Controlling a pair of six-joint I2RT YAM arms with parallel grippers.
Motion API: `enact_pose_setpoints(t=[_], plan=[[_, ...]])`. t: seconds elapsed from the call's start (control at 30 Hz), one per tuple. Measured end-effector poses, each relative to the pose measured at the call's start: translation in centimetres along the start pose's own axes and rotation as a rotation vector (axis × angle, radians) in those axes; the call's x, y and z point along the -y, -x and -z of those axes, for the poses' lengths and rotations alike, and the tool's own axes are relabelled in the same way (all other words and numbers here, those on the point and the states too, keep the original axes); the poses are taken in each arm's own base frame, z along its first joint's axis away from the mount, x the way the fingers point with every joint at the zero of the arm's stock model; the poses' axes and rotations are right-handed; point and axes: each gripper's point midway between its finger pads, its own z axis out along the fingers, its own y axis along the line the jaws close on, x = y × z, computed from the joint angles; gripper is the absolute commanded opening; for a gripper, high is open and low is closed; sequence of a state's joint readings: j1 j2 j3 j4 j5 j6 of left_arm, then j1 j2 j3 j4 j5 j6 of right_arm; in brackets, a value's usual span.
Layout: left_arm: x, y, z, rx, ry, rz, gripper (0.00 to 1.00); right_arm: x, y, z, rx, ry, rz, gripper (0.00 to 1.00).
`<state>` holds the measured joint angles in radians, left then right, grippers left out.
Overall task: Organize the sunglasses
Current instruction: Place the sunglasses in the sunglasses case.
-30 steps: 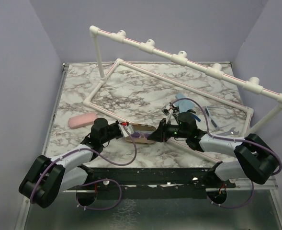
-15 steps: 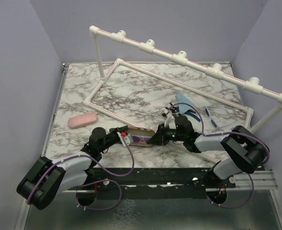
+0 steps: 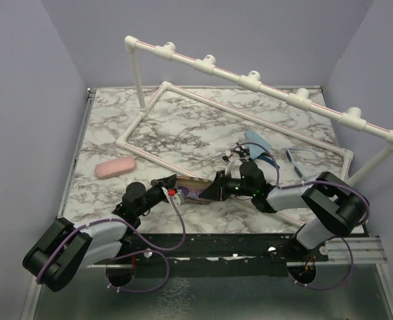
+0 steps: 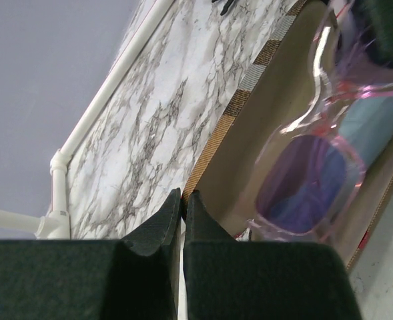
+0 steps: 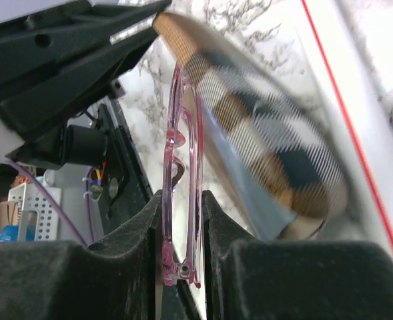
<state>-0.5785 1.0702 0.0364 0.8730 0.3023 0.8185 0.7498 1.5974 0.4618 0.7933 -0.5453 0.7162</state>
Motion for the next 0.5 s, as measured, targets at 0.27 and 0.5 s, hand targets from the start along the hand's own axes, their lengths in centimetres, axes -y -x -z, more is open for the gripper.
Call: enact_pose_setpoints(t=[0.27, 0.5], plan=[[-0.3, 0.1, 0.2, 0.001, 0.024, -0.018, 0.0, -2.7, 0.0, 2.2, 0.079, -0.015, 0.032, 0.01], [-0.5, 0.1, 0.2, 0.002, 0.039, -0.001, 0.0, -1.5, 0.2, 1.1, 0.068, -0.058, 0.023, 0.01]])
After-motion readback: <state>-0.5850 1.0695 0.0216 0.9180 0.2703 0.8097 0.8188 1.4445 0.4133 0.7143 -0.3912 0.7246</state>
